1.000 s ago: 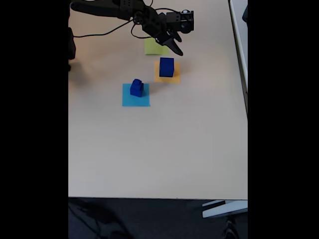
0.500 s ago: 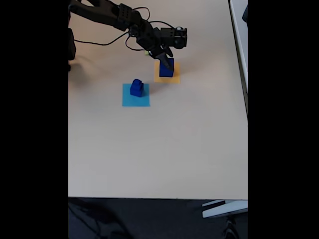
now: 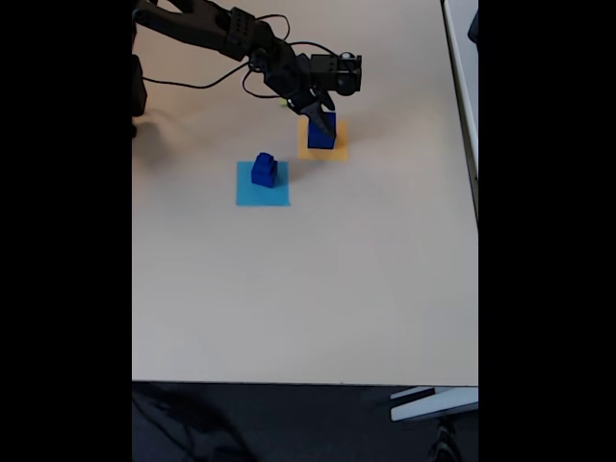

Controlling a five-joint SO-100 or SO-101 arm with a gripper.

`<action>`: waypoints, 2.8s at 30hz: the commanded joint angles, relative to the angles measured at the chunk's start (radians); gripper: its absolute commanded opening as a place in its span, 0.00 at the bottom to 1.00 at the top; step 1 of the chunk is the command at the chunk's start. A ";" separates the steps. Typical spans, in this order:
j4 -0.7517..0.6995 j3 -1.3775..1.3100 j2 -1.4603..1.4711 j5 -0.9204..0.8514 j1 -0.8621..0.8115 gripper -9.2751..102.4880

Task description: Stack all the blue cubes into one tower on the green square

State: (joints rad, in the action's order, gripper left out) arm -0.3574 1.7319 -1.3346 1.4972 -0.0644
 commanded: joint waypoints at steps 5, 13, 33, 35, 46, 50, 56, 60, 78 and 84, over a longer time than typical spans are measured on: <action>0.046 -0.071 -0.067 0.037 0.021 0.35; 0.046 -0.054 -0.055 0.069 0.029 0.41; 0.178 0.124 -0.075 0.087 0.011 0.45; 0.190 0.133 -0.075 0.086 0.011 0.45; 0.233 0.163 -0.064 0.075 0.011 0.36; 0.241 0.163 -0.058 0.066 0.005 0.30; 0.241 0.163 -0.058 0.060 0.003 0.20; 0.239 0.163 -0.058 0.057 0.003 0.17; -0.152 -0.144 -0.130 0.052 0.026 0.18; -0.172 -0.179 -0.114 0.106 0.064 0.18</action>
State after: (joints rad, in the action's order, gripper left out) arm -0.5262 1.6276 -1.3683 1.5739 -0.0215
